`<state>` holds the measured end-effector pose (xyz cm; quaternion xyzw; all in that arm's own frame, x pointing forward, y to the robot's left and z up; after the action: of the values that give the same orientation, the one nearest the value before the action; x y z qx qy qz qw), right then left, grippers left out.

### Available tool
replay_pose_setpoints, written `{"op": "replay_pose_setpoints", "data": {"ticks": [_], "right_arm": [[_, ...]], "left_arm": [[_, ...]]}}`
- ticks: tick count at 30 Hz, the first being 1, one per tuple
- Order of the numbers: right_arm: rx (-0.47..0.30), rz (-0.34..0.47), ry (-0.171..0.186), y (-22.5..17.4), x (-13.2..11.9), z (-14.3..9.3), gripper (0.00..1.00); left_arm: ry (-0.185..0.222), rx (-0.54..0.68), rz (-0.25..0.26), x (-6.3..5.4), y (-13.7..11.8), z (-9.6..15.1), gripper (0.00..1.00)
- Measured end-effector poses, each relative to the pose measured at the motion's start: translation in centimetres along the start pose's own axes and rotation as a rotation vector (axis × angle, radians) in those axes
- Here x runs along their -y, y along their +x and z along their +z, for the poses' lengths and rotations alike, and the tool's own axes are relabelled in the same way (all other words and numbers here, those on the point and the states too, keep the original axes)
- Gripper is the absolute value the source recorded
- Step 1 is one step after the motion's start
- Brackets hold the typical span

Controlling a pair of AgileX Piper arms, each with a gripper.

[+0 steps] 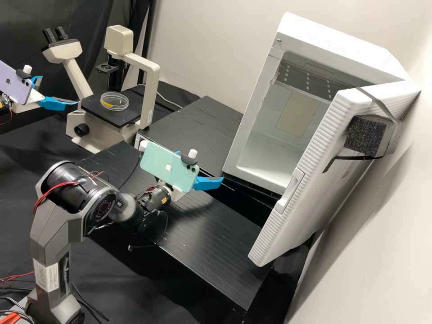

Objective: Move the petri dish to the bench.

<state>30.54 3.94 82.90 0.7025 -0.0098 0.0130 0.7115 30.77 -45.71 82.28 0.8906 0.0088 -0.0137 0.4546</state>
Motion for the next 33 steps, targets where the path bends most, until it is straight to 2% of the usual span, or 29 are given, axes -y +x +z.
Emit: {"op": "replay_pose_setpoints", "data": {"ticks": [6, 11, 15, 20, 25, 33], "right_arm": [[-0.003, 0.003, 0.000, -0.1, 0.0, 0.0, 1.00], [-0.004, 0.002, -0.001, -1.8, 0.4, 0.3, 1.00], [-0.058, 0.009, 0.000, -4.0, 0.8, -0.4, 1.00], [-0.177, -0.017, 0.014, -6.1, 1.7, -3.2, 1.00], [-0.340, -0.069, -0.011, -7.4, 3.1, -7.0, 1.00], [-0.513, -0.104, 0.035, -6.4, 4.2, -12.4, 1.00]], "left_arm": [[0.000, 0.000, 0.000, 0.0, 0.0, 0.0, 1.00], [0.000, 0.000, 0.000, 0.0, 0.0, 0.0, 1.00], [0.000, 0.000, 0.000, 0.0, 0.0, 0.0, 1.00], [0.000, 0.000, 0.000, 0.0, 0.0, 0.0, 1.00], [0.000, 0.000, 0.000, 0.0, 0.0, 0.0, 1.00], [0.000, 0.000, 0.000, 0.0, 0.0, 0.0, 1.00]]}}
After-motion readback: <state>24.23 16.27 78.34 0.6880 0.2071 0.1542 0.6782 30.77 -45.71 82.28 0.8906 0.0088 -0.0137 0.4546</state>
